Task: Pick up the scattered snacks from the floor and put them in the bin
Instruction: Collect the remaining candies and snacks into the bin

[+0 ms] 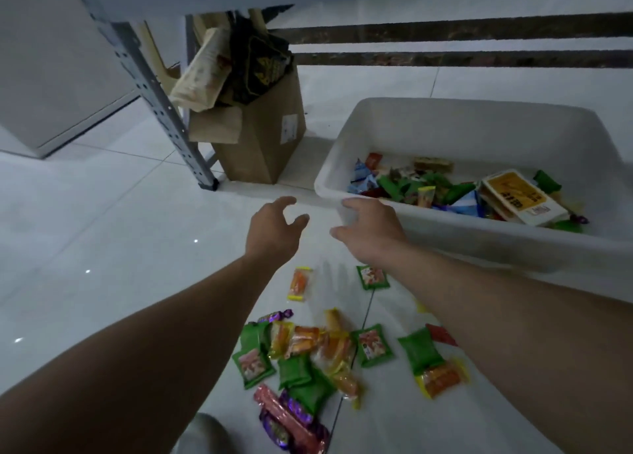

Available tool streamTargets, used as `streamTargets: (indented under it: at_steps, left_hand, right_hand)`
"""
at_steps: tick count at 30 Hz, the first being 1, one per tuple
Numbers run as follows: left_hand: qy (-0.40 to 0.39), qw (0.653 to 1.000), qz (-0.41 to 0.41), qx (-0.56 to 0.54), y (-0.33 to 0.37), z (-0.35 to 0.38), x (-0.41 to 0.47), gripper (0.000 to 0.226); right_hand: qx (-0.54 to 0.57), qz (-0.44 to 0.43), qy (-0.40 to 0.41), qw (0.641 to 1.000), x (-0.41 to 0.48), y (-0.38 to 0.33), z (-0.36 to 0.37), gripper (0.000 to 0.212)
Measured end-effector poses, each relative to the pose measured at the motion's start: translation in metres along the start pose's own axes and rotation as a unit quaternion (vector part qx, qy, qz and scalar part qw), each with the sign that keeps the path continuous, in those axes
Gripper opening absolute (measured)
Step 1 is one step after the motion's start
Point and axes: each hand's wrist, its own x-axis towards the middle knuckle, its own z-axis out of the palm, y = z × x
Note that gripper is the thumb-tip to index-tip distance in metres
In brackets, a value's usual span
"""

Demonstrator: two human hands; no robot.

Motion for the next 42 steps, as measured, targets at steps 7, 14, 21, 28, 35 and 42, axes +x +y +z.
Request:
streamTargets:
  at_steps: [7,14,21,28,35,42]
  left_hand:
    - [-0.074,0.995,-0.056,0.034,-0.055,0.02,-0.025,0.045]
    - [-0.18,0.979,-0.042,0.082,-0.076,0.045,-0.025,0.053]
    - [-0.221,0.969,-0.032,0.103,-0.082,0.076,-0.009,0.055]
    - [-0.213,0.971,-0.003,0.11,-0.102,0.085,0.004,0.048]
    - [-0.227,0.97,-0.017,0.082,-0.108,0.086,0.021,0.047]
    - [-0.241,0.969,-0.016,0.05,-0.107,0.091,0.019,0.044]
  right_hand:
    - [-0.036,0.046,-0.054,0.997,-0.003,0.036,0.029,0.066]
    - [-0.047,0.087,-0.059,0.993,-0.004,0.067,0.034,0.066]
    - [-0.106,0.091,-0.052,0.989,0.015,0.098,0.035,0.067]
    - [-0.178,0.079,-0.11,0.975,0.039,0.117,0.044,0.088]
    - [-0.214,0.044,-0.178,0.959,0.062,0.115,0.046,0.108]
    - [-0.194,0.055,-0.183,0.962,0.064,0.113,0.047,0.101]
